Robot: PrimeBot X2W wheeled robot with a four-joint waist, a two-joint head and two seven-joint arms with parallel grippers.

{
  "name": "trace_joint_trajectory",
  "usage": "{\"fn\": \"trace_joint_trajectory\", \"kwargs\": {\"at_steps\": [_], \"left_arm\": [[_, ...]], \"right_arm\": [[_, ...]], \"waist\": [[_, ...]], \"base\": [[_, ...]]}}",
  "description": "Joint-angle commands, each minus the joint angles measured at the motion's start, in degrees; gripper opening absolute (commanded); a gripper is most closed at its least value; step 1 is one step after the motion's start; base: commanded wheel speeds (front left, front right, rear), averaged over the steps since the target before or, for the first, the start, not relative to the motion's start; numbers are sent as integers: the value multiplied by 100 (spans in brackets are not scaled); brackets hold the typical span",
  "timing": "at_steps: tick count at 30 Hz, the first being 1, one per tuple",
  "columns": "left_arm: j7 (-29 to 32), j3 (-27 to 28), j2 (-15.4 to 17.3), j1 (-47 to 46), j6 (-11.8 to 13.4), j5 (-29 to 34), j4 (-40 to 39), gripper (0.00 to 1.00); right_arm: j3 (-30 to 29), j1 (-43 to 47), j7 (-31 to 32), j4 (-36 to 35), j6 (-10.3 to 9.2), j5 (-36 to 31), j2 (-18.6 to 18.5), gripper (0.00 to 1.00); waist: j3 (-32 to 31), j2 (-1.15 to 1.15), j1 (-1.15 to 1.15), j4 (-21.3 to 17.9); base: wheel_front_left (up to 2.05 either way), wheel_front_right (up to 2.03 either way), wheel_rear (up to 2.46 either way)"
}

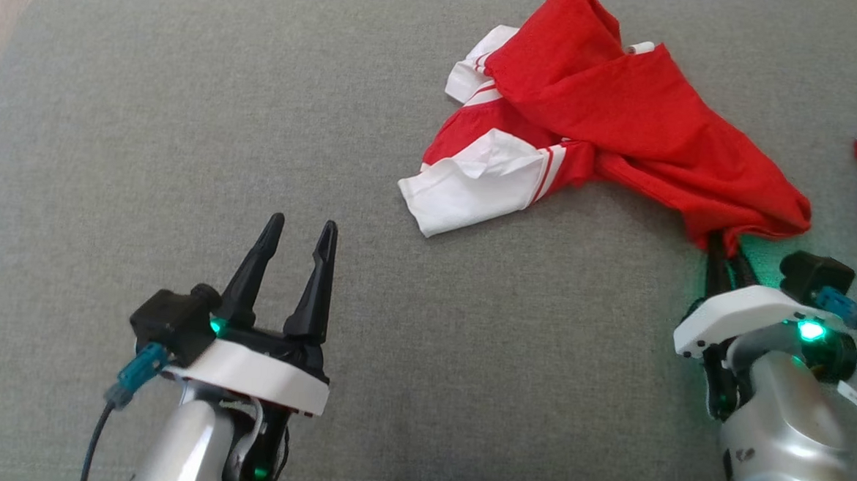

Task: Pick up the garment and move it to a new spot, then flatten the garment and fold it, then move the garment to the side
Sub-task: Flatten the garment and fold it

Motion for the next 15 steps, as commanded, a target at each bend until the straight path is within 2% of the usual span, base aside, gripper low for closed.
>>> {"fn": "trace_joint_trajectory", "kwargs": {"at_steps": [1, 8, 15], "left_arm": [[-70, 178, 10, -232, 23, 57, -151, 100], [-70, 224, 10, -87, 63, -11, -153, 100], [-70, 258, 10, 105, 127, -89, -211, 100]], "right_arm": [[193, -163, -98, -121, -5, 24, -1, 0], [465, -14, -181, -400, -5, 297, -13, 0], [369, 485, 317, -1114, -5, 631, -150, 0]], "waist": [[-48, 0, 0, -38], [-385, 0, 0, -302], [-673, 0, 0, -597]], "base": [[0, 0, 0], [0, 0, 0], [0, 0, 0]]}}
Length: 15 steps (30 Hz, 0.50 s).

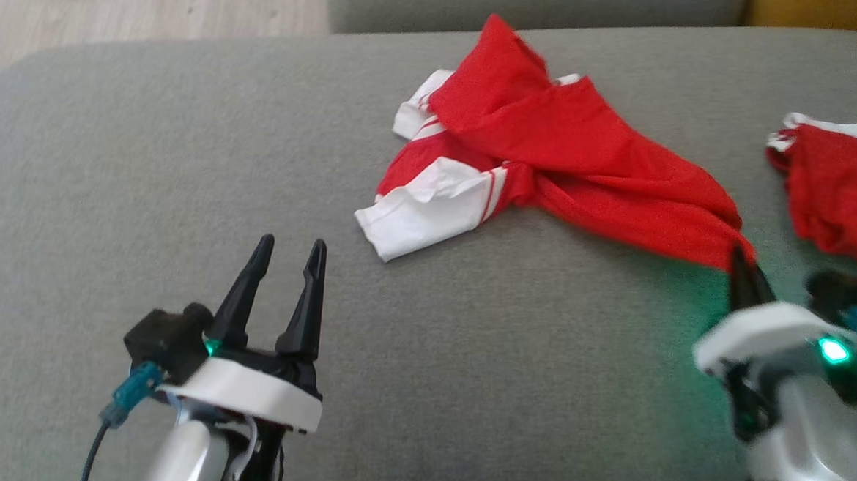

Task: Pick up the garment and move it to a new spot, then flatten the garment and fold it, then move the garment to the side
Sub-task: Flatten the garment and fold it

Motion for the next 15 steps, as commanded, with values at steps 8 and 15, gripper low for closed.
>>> {"fn": "trace_joint_trajectory", "kwargs": {"at_steps": [8, 15], "left_arm": [[-70, 162, 11, -17, 45, -52, -251, 100], [-70, 132, 11, -48, 27, -60, -240, 100]], "right_arm": [[-713, 883, 1608, -1166, -5, -342, -348, 0], [-1231, 1191, 2089, -1869, -5, -947, -162, 100]], "waist": [[-220, 0, 0, -219], [-219, 0, 0, -105]], "base": [[0, 0, 0], [0, 0, 0]]}}
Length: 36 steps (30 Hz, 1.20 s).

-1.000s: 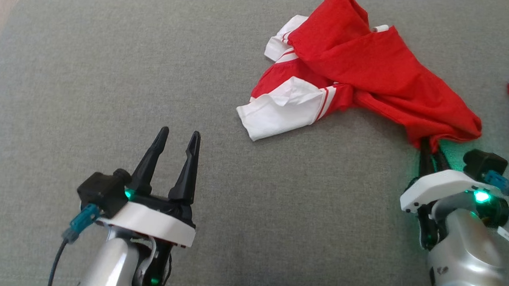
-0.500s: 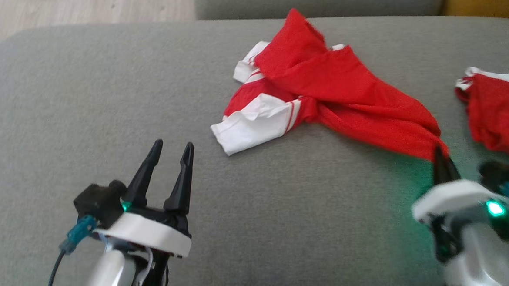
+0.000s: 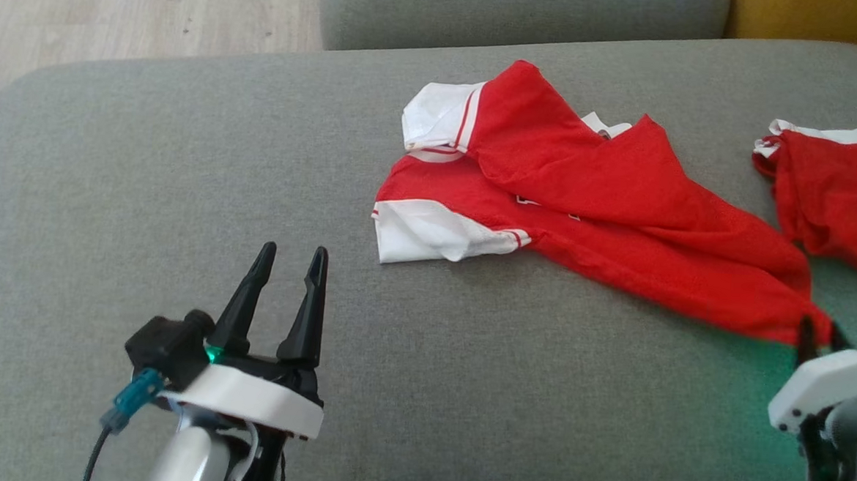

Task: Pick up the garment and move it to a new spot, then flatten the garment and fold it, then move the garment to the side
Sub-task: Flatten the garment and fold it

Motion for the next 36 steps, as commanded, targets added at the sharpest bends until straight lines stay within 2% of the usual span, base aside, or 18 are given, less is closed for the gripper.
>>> {"fn": "trace_joint_trajectory", "kwargs": {"at_steps": [1, 5, 8, 13, 17, 27, 36], "left_arm": [[-70, 158, 9, -197, 24, -59, -193, 100], [-70, 165, 9, -161, 20, -59, -177, 100], [-70, 173, 9, -139, 30, -66, -189, 100], [-70, 167, 9, -107, 32, -61, -209, 100], [-70, 123, 9, -128, 21, -48, -207, 100], [-70, 8, 9, -198, 1, -49, -188, 100], [-70, -161, 9, -248, 39, -108, -157, 100]], "right_arm": [[108, -81, -12, -336, -5, -68, 37, 100], [212, 17, -214, -858, -5, -181, 178, 100], [500, 96, -408, -1194, -5, -31, 214, 100], [1563, 309, -704, -1579, -5, 630, 223, 100], [2261, 390, -902, -1685, -5, 880, 224, 100], [3173, -26, -1084, -1341, -5, 834, 225, 100], [3658, -717, -1096, -304, -5, 532, 225, 100]], "waist": [[-8, 0, 0, 30], [-56, 0, 0, 94], [-76, 0, 0, 109], [-87, 0, 0, 117], [-87, 0, 0, 182], [21, 0, 0, 646], [135, 0, 0, 1351]], "base": [[0, 0, 0], [0, 0, 0], [0, 0, 0], [0, 0, 0], [0, 0, 0], [0, 0, 0], [0, 0, 0]]}}
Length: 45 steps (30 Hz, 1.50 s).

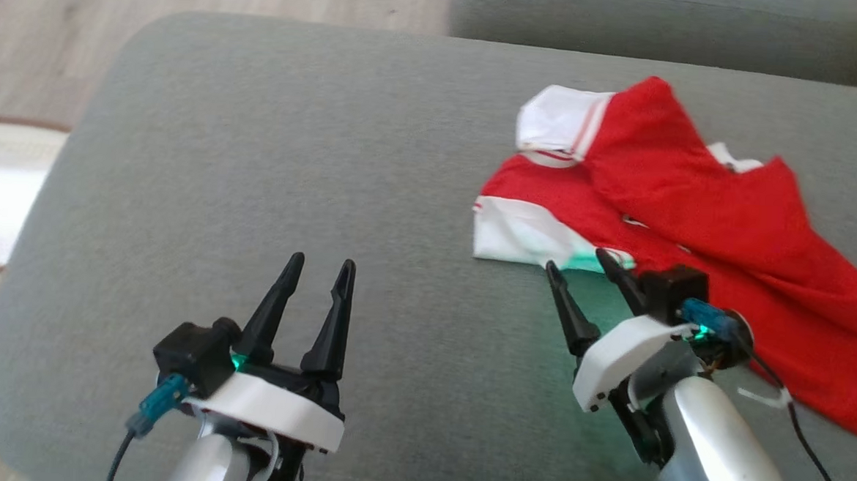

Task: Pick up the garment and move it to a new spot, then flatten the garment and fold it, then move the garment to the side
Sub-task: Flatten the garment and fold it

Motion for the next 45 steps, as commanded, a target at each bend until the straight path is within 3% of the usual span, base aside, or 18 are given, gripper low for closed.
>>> {"fn": "trace_joint_trajectory", "kwargs": {"at_steps": [1, 11, 19, 23, 30, 31, 32, 33, 45], "left_arm": [[-70, 169, 9, -271, 36, -23, -167, 100], [-70, 135, 9, -268, 48, -53, -157, 100], [-70, 100, 9, -345, 85, -107, -175, 100], [-70, 47, 9, -376, 103, -151, -184, 100], [-70, 22, 9, -419, 134, -207, -190, 100], [-70, 30, 9, -415, 133, -204, -180, 100], [-70, 39, 9, -410, 131, -198, -170, 100], [-70, 49, 9, -405, 127, -190, -160, 100], [-70, 185, 9, -397, 101, -90, -153, 100]], "right_arm": [[140, -254, -46, -106, -5, -30, -6, 100], [-115, -1071, -312, 1236, -5, -891, -73, 100], [-717, -1541, -598, 1767, -5, -1595, -68, 100], [-917, -1664, -462, 2135, -5, -1478, -28, 100], [-435, -1914, -425, 2638, -5, -1041, -9, 100], [-316, -1934, -417, 2684, -5, -916, -8, 78], [-196, -1949, -428, 2710, -5, -779, -8, 16], [-80, -1963, -452, 2721, -5, -653, -8, 0], [1108, -1936, -969, 2186, -5, 679, -7, 0]], "waist": [[37, 0, 0, 180], [155, 0, 0, 572], [238, 0, 0, 643], [287, 0, 0, 659], [340, 0, 0, 641], [339, 0, 0, 622], [335, 0, 0, 602], [327, 0, 0, 578], [163, 0, 0, 285]], "base": [[0, 0, 0], [0, 0, 0], [0, 0, 0], [0, 0, 0], [0, 0, 0], [0, 0, 0], [0, 0, 0], [0, 0, 0], [0, 0, 0]]}}
